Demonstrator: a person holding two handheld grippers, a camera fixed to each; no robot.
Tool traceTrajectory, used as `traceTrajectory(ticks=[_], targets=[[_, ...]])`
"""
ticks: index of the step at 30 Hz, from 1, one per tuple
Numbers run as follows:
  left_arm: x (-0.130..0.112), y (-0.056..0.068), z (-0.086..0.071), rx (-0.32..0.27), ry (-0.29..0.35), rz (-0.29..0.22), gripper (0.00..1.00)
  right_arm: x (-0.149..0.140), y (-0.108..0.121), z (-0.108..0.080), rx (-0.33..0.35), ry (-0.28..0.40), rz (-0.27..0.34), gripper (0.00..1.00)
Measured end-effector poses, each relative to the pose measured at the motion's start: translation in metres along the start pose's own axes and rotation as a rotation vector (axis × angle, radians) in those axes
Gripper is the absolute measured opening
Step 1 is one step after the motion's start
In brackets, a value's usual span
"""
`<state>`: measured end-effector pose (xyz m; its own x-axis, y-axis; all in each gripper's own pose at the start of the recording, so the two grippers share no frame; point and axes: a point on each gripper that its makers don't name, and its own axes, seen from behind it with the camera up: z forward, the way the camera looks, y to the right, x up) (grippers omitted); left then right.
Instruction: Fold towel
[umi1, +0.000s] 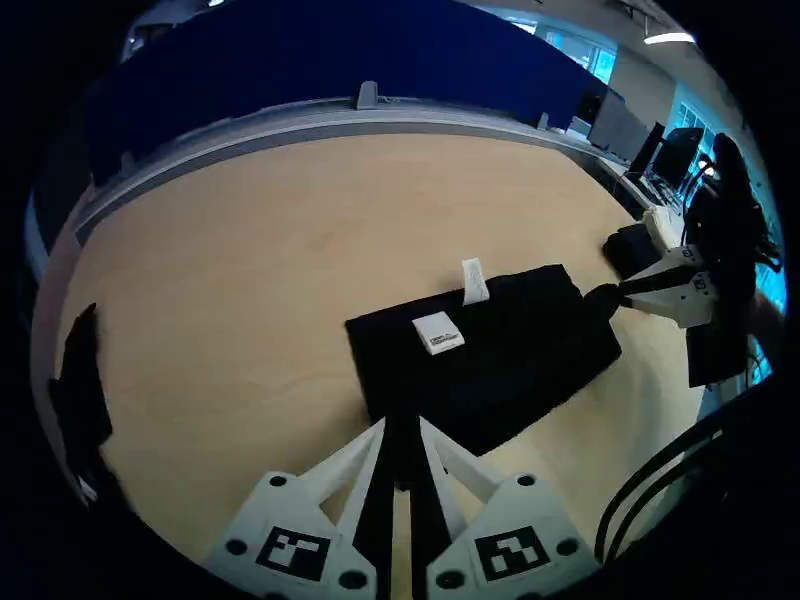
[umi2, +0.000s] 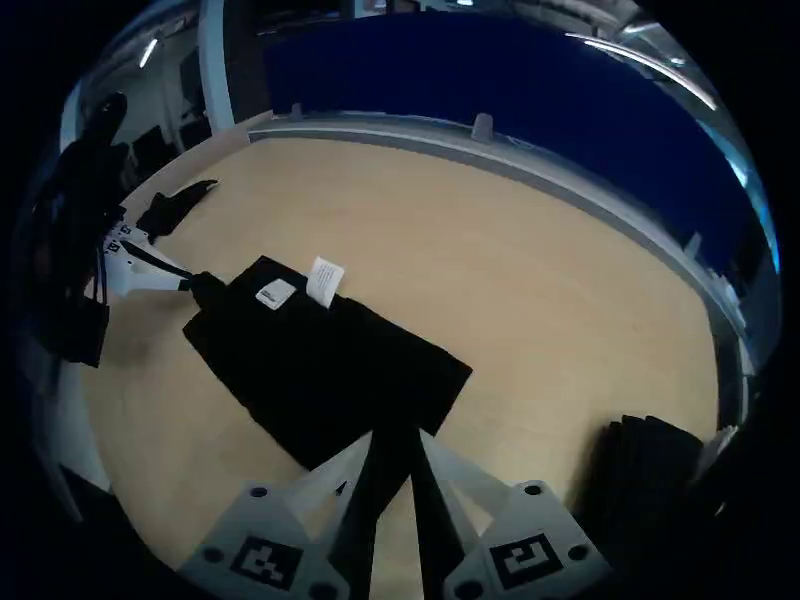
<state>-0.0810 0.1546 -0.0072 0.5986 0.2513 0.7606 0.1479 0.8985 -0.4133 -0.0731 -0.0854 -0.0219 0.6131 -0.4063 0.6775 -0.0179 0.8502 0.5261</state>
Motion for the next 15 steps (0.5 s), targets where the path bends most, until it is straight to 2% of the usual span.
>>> traceTrajectory(ticks=[9, 15], targets=[[0.002, -0.006, 0.019, 0.018, 0.002, -0.035, 0.08, 0.002, 0.007, 0.02, -0.028, 0.0, 0.024, 0.2], [0.006, -0.013, 0.026, 0.041, 0.007, -0.048, 0.11, 0.001, 0.014, 0.029, -0.069, -0.005, 0.02, 0.28]])
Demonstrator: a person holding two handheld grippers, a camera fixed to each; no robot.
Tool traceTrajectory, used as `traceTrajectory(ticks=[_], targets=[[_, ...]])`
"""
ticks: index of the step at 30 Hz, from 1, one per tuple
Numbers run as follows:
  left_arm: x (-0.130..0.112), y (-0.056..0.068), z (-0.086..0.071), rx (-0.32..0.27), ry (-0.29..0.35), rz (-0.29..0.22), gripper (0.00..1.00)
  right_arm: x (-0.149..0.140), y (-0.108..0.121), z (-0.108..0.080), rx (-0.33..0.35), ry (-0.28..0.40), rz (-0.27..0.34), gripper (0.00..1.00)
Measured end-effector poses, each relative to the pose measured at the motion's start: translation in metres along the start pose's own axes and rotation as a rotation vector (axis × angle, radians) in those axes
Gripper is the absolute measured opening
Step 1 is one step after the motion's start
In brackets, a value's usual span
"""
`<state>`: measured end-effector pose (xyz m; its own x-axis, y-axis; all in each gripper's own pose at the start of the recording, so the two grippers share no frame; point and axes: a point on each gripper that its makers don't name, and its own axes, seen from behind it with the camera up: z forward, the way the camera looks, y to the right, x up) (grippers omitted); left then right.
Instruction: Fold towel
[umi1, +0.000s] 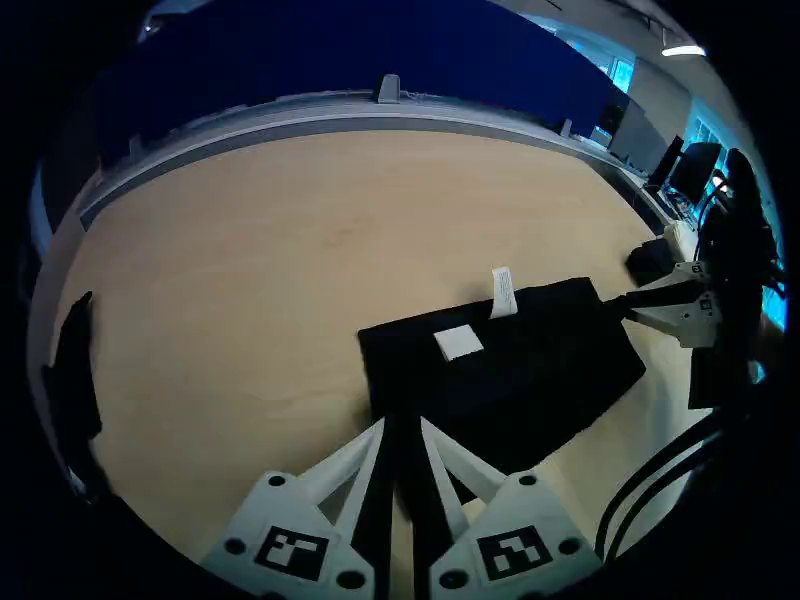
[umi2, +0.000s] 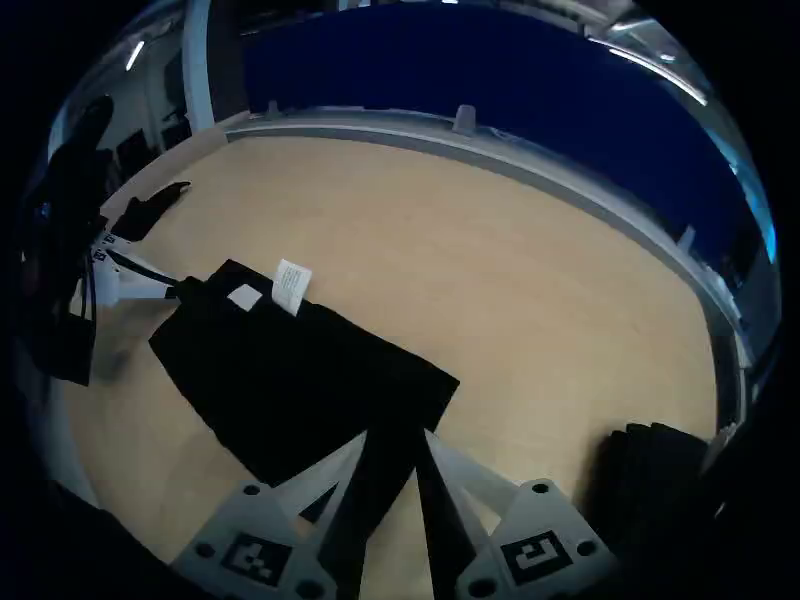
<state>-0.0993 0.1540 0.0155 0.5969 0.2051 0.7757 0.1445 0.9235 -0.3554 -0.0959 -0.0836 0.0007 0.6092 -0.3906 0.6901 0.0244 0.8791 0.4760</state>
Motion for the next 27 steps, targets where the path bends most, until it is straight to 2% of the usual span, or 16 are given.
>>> traceTrajectory(ticks=[4, 10, 17, 20, 27], targets=[[0.004, -0.004, 0.003, 0.011, 0.007, 0.0, 0.23, -0.001, 0.004, 0.005, -0.016, -0.005, -0.002, 0.31], [0.01, -0.011, 0.002, 0.036, 0.016, -0.003, 0.45, 0.003, 0.012, 0.007, -0.048, 0.007, 0.007, 0.54], [0.013, -0.015, -0.004, 0.047, 0.02, 0.014, 0.64, 0.008, 0.022, 0.01, -0.087, 0.018, 0.008, 0.67], [0.013, -0.02, -0.005, 0.061, 0.019, 0.026, 0.66, 0.012, 0.024, 0.011, -0.094, 0.025, 0.011, 0.68], [0.014, -0.015, -0.009, 0.04, 0.015, 0.04, 0.69, 0.02, 0.029, 0.014, -0.113, 0.037, 0.019, 0.69]])
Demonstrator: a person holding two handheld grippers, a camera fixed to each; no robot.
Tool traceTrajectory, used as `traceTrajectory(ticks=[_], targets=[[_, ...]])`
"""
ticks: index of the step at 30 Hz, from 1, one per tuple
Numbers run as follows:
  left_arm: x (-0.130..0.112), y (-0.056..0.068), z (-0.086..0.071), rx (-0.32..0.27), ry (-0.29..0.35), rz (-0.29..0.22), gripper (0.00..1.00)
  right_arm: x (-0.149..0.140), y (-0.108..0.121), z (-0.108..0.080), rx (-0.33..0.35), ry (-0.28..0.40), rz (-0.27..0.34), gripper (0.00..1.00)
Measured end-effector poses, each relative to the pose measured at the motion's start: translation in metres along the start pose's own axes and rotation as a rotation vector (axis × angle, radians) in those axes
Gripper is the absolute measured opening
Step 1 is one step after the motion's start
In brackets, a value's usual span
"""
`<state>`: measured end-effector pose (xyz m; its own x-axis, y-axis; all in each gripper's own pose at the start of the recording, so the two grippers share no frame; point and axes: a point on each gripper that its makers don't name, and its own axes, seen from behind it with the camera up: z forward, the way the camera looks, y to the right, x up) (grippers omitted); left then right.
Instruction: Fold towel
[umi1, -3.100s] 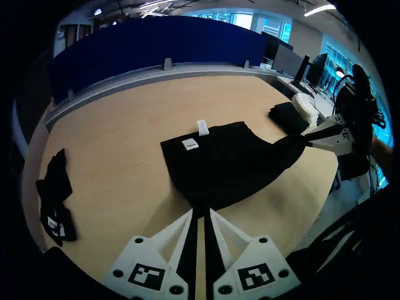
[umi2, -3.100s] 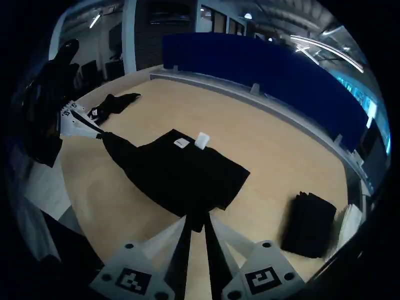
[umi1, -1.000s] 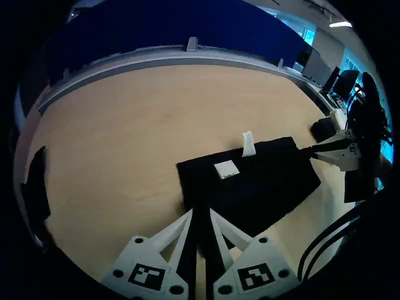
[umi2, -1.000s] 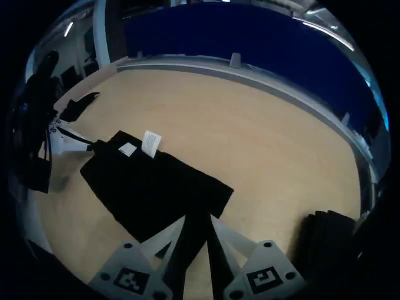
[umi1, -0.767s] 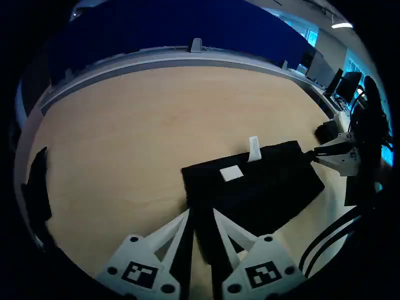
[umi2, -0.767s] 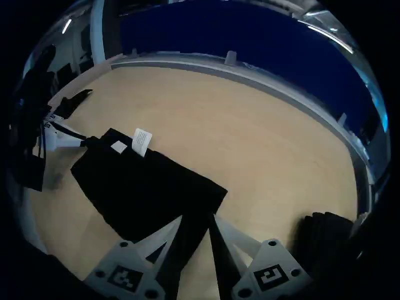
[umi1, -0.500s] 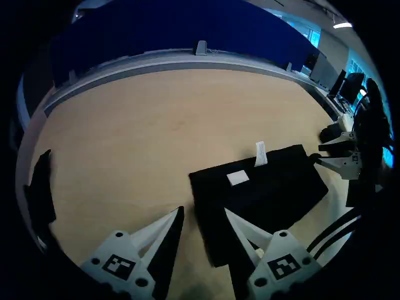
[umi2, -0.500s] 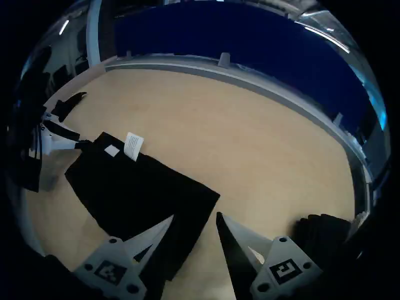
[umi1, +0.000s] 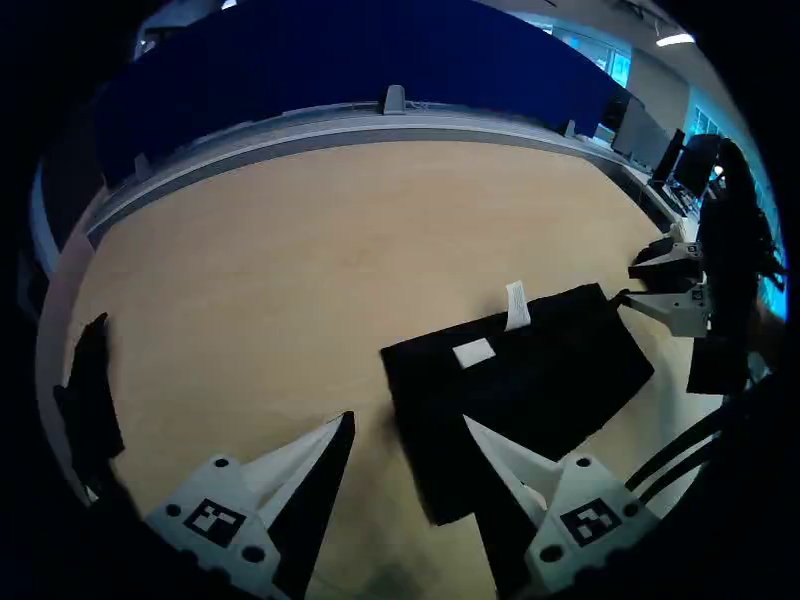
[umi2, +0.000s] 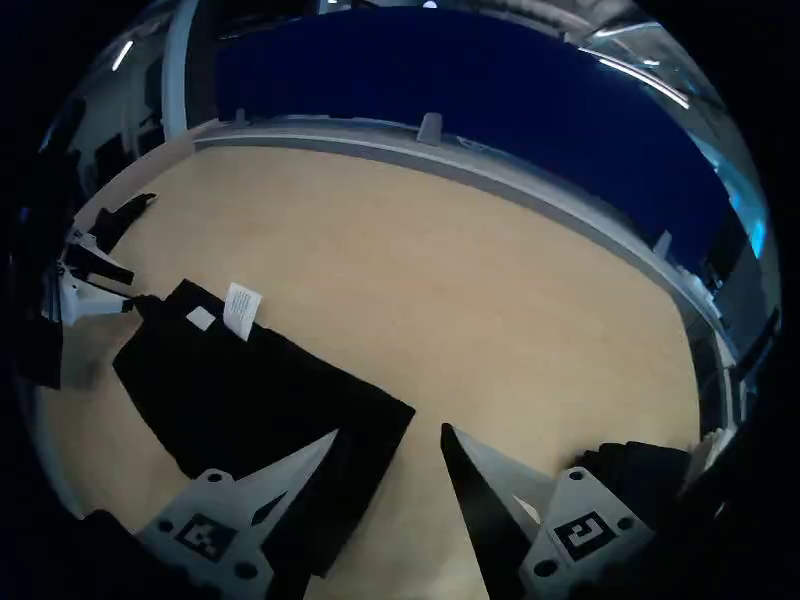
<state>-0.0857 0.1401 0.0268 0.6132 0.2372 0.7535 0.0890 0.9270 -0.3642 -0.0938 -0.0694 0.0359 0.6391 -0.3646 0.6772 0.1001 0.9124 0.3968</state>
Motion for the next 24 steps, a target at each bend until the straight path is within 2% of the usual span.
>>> traceTrajectory(ticks=[15, 19, 22, 24], targets=[[-0.0017, -0.0055, 0.0043, 0.022, -0.014, 0.011, 0.7, 0.0096, 0.0068, 0.0033, -0.018, 0.014, 0.02, 0.72], [-0.0017, -0.0042, 0.0023, 0.016, -0.011, 0.008, 0.76, 0.009, 0.0008, -0.0003, 0.006, 0.02, 0.025, 0.99], [-0.0018, -0.0043, 0.0014, 0.017, -0.01, 0.007, 0.79, 0.0069, -0.0013, -0.0037, 0.016, 0.022, 0.028, 1.0], [-0.0016, -0.0048, 0.001, 0.019, -0.01, 0.006, 0.86, 0.0052, -0.0016, -0.0059, 0.017, 0.022, 0.029, 1.0]])
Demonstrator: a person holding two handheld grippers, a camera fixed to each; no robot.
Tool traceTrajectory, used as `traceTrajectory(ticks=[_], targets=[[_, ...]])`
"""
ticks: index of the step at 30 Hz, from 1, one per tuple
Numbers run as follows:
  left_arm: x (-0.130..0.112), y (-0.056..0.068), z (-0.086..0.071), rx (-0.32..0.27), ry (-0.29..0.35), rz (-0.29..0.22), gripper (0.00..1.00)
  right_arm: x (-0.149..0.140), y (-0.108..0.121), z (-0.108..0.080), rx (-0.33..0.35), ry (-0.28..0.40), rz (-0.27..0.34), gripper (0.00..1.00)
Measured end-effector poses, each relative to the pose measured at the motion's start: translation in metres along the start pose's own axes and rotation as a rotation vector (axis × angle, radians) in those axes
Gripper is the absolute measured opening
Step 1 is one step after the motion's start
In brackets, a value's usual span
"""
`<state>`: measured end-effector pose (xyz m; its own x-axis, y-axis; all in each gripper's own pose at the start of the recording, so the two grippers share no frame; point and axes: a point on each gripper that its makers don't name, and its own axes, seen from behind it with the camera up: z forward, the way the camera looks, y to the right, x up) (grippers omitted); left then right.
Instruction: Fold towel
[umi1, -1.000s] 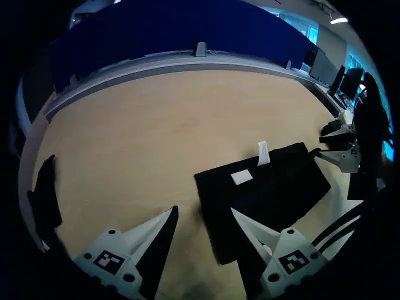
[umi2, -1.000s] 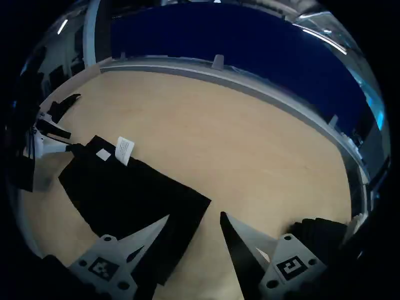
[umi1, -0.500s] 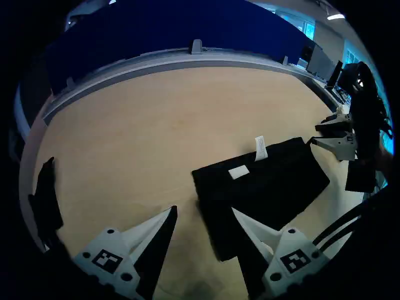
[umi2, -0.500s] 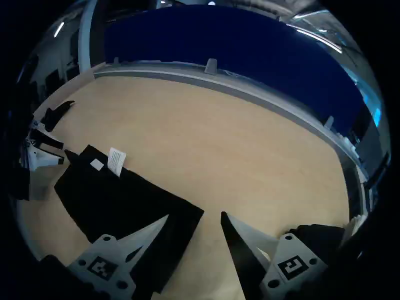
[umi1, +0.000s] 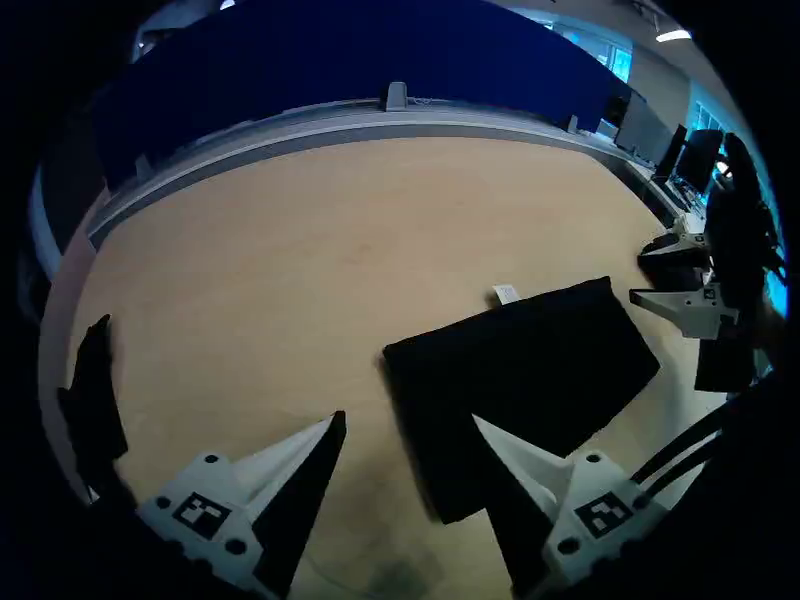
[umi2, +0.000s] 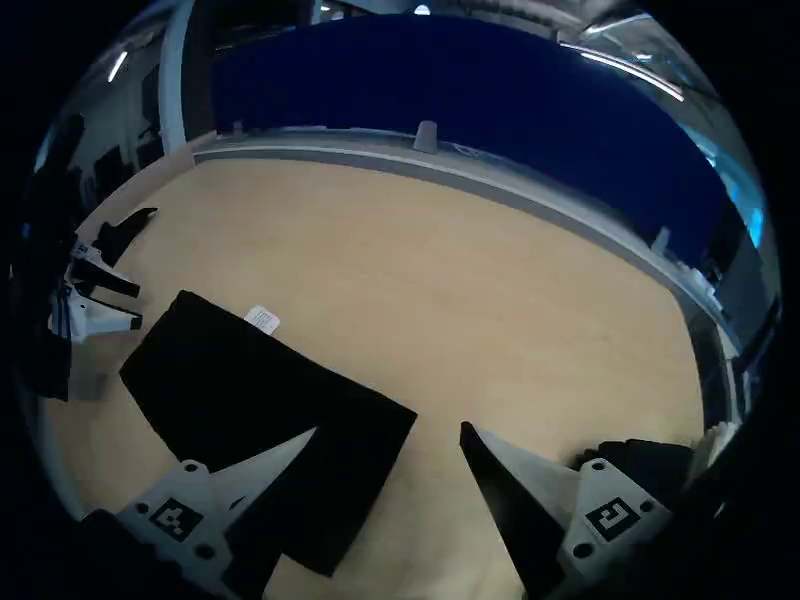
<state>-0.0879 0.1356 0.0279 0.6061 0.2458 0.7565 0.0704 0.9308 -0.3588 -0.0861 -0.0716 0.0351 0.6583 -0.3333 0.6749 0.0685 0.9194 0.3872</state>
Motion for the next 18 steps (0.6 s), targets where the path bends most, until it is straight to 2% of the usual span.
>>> traceTrajectory(ticks=[11, 18], targets=[[0.001, 0.003, -0.012, 0.005, 0.01, -0.008, 0.87, -0.011, -0.006, -0.018, 0.01, -0.006, -0.01, 1.0], [-0.011, 0.006, -0.026, 0.014, 0.012, -0.028, 0.87, -0.026, -0.012, -0.028, 0.026, -0.024, -0.019, 1.0]])
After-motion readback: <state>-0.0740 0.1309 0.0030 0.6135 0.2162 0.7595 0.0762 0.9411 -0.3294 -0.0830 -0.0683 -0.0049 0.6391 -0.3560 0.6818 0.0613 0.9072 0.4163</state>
